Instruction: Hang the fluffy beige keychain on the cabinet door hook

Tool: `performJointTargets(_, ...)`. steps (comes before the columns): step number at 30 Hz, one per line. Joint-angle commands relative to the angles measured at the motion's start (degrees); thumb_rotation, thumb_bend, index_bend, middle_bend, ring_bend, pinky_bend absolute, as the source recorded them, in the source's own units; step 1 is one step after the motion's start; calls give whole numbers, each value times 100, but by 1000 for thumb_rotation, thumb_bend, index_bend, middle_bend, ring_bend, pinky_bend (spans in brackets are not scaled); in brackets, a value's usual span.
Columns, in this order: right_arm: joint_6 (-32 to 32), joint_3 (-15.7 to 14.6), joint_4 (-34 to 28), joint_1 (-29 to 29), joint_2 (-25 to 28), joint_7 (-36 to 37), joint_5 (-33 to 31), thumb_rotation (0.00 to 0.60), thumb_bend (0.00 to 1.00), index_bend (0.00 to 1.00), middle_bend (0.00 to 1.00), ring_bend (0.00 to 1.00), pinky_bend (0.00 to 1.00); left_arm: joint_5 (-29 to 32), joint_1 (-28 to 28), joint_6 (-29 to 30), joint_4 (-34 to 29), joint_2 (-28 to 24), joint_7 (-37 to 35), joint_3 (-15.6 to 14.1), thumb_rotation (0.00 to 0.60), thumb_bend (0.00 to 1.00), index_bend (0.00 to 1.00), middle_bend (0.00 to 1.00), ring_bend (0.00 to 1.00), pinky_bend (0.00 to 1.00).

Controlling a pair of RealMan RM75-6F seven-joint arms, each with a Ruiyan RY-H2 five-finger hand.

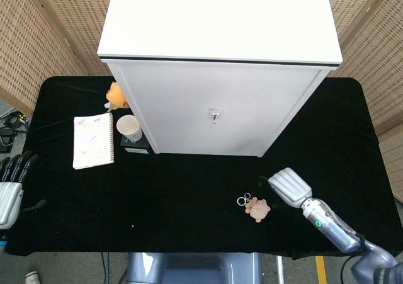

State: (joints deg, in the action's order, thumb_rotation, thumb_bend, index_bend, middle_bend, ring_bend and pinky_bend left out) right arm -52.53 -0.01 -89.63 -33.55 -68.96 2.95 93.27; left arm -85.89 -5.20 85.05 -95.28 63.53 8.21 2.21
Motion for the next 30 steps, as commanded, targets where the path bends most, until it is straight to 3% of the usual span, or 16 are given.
performJointTargets(1, 744, 260, 200, -511, -528, -298, -549, 600, 338, 466, 893, 915, 1000, 46, -17, -39, 14, 18, 25, 13, 600, 0, 0, 0, 0, 0)
performJointTargets(12, 1178, 295, 631, -728, -1331, -1147, -1370, 600, 417, 546, 893, 915, 1000, 118, -54, -89, 69, 72, 78, 38, 600, 0, 0, 0, 0, 0)
performJointTargets(30, 1201, 175, 964, -809, -1943, -1757, -1817, 600, 478, 520, 893, 915, 1000, 129, -59, -101, 78, 117, 129, 17, 600, 0, 0, 0, 0, 0)
